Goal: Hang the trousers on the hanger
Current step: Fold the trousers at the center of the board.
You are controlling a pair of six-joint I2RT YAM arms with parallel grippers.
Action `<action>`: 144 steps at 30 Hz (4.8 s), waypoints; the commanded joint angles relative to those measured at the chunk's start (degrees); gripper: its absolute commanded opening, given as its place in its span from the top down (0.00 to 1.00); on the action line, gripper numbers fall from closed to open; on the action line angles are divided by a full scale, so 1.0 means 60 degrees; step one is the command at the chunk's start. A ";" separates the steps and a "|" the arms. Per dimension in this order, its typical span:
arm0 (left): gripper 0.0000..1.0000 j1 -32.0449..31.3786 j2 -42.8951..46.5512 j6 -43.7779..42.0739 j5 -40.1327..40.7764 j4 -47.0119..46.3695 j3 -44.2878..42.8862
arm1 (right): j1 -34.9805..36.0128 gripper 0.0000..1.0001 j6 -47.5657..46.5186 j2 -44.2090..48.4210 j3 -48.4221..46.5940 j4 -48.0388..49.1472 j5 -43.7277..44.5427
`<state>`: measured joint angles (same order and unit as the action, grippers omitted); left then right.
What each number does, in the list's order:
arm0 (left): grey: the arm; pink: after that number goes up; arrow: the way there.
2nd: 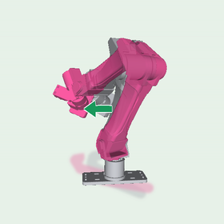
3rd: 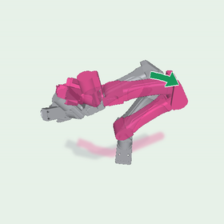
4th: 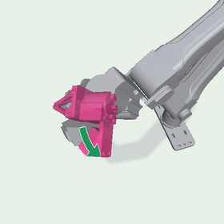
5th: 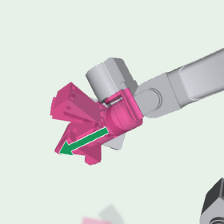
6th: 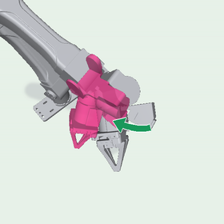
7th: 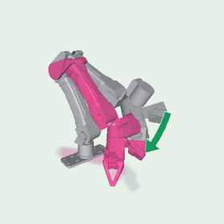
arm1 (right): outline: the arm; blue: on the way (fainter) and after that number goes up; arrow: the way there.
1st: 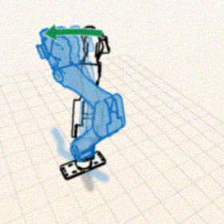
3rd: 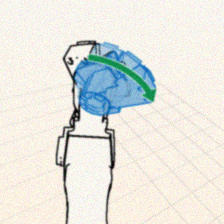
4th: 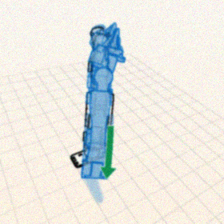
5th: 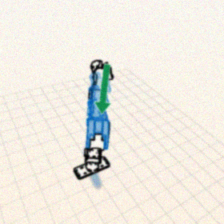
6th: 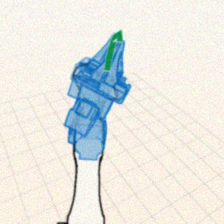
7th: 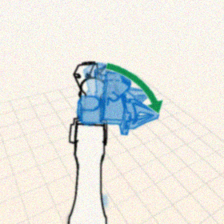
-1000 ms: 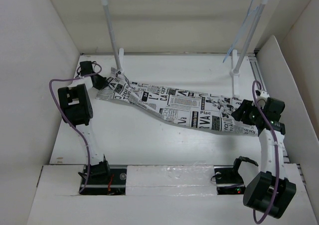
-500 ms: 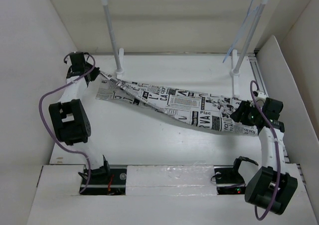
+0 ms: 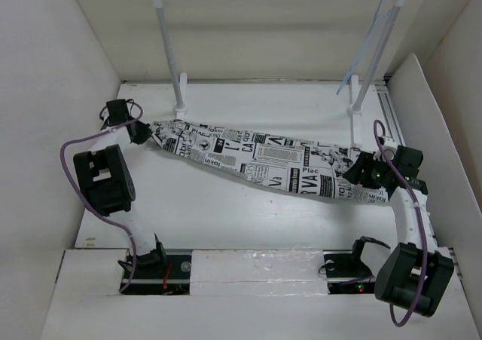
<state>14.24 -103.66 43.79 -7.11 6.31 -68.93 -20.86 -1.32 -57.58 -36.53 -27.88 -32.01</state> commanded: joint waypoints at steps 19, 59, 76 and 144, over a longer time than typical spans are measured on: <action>1.00 0.0394 0.0139 0.0144 -0.1538 -0.1548 -0.1141 | 0.0137 0.41 0.0001 -0.0217 -0.0224 0.0809 -0.0304; 0.78 0.0058 -0.0829 0.0172 0.0233 -0.0041 0.0458 | 0.0445 0.25 0.0191 -0.0042 -0.0254 0.0547 0.0060; 1.00 0.0571 -0.0508 -0.1248 0.2591 0.1014 0.0017 | -0.4138 0.00 0.2593 -0.1343 0.1065 0.1496 0.1878; 1.00 -1.0855 0.1547 0.0129 0.2432 0.1221 0.2230 | -0.3235 1.00 0.1040 -0.0190 -0.4103 -0.1783 0.0560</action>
<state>-50.50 -91.22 43.18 5.63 14.72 -53.06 -43.97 6.61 -61.49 -54.89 -35.22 -26.11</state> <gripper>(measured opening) 0.003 0.101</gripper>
